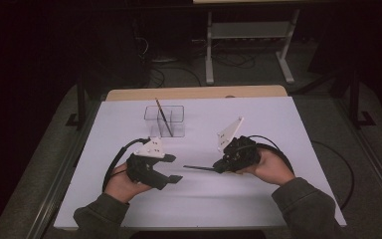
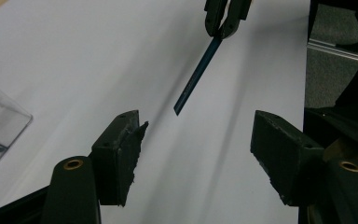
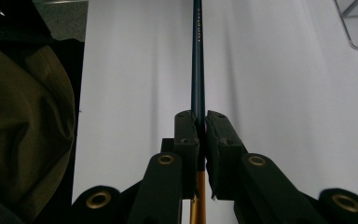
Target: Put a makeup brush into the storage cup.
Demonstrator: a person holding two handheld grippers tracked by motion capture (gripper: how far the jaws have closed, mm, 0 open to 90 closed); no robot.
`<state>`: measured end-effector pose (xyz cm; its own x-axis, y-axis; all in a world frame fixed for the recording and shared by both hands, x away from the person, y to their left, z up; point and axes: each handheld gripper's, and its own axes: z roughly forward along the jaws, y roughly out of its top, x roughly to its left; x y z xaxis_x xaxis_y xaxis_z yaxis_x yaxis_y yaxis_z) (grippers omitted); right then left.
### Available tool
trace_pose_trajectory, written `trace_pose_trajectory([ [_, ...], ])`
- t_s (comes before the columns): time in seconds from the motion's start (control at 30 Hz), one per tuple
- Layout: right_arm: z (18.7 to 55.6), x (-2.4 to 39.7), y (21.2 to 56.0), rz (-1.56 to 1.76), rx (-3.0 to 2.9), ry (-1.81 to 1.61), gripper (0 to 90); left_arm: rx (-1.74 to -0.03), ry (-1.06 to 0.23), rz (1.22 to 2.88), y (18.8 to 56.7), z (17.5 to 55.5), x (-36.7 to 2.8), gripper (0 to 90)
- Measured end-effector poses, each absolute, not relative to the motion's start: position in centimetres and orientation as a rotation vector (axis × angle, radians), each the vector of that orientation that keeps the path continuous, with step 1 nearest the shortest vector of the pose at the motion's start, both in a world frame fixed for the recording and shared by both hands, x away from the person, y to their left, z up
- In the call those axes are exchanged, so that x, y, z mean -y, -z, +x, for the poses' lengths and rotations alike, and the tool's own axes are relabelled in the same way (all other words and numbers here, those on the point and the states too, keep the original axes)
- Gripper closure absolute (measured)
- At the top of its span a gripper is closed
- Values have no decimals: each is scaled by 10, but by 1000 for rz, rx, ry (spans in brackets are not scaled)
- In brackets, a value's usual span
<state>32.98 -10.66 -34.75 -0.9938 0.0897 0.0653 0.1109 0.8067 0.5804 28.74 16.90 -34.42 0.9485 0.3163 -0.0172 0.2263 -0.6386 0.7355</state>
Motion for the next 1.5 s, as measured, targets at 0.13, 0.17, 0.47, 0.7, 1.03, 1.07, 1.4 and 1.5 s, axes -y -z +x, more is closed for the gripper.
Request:
trace_pose_trajectory([
  [0.13, 327, 100, 348, -138, 2956, 940, 826, -374, -139, 2286, 345, 287, -167, 339],
  [0.17, 326, 98, 348, -128, 2954, 936, 826, -374, -137, 2287, 345, 287, -167, 341],
  [0.47, 324, 88, 349, -88, 2945, 932, 826, -354, -124, 2296, 346, 286, -164, 381],
  [0.7, 321, 78, 347, -41, 2936, 926, 826, -337, -101, 2310, 347, 286, -163, 414],
  [1.03, 317, 68, 346, 11, 2925, 914, 826, -280, -73, 2345, 349, 284, -160, 549],
  [1.07, 317, 67, 346, 17, 2927, 912, 826, -276, -70, 2346, 350, 284, -159, 553],
  [1.4, 315, 66, 344, 41, 2921, 927, 826, -257, -30, 2380, 352, 285, -156, 619],
  [1.5, 314, 65, 343, 48, 2925, 923, 825, -261, -22, 2389, 353, 286, -155, 617],
])
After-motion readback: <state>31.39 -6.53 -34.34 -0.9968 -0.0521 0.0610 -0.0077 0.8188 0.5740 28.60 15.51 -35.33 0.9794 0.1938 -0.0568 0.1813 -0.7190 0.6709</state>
